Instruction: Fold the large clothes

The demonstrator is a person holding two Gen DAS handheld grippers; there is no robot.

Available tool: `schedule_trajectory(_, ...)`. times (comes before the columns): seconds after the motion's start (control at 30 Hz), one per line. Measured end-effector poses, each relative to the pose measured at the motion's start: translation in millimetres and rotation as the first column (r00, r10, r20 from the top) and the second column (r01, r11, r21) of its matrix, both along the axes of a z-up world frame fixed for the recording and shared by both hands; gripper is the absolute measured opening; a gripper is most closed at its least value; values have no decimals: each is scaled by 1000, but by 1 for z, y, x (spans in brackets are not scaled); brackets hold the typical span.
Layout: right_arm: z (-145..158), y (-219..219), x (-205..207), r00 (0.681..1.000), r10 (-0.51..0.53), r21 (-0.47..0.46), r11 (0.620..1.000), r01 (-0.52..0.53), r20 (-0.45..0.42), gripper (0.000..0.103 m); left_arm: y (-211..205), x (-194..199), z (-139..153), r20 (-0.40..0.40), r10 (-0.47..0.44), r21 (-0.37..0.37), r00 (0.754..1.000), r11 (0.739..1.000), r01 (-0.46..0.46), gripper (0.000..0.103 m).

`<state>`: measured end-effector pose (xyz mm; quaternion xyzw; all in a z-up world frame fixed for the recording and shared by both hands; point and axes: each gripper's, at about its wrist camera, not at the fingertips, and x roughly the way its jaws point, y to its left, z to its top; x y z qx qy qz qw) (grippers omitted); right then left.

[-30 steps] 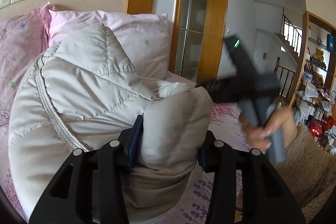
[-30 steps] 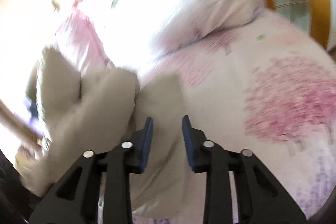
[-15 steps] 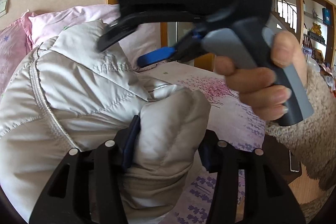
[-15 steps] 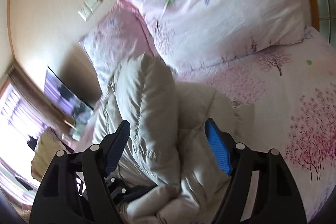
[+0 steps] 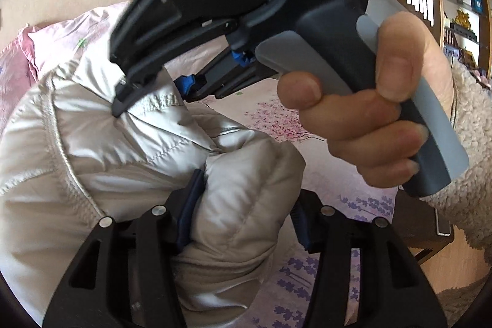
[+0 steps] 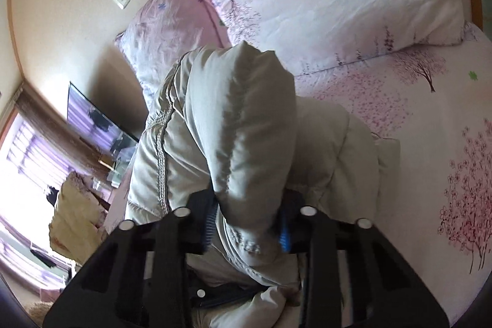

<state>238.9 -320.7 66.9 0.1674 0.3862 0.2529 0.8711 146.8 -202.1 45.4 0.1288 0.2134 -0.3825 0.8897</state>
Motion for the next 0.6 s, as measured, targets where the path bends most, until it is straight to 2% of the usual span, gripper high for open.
schedule_trajectory(0.13, 7, 1, -6, 999, -14, -37, 999, 15, 41, 21, 25, -13, 23, -24, -18, -50, 1000, 999, 17, 55)
schedule_trajectory(0.23, 13, 0, -9, 998, -22, -41, 999, 25, 62, 19, 70, -17, 55, -44, -2, -158, 999, 987, -5, 64)
schedule_trajectory(0.3, 15, -1, -11, 997, -25, -39, 999, 27, 71, 18, 113, -11, 79, -43, 64, -240, 997, 968, -72, 72)
schedule_trajectory(0.37, 19, -1, -17, 995, -31, -45, 998, 35, 91, 17, 144, 0, 93, -42, 135, -281, 990, 949, -141, 77)
schedule_trajectory(0.47, 26, -2, -24, 992, -47, -54, 997, 54, 118, 17, 189, 39, 95, -73, 323, -259, 944, 907, -331, 79)
schedule_trajectory(0.6, 24, -9, -27, 990, -81, -75, 993, 90, 118, 16, 213, 75, 73, -182, 406, -223, 896, 870, -440, 79)
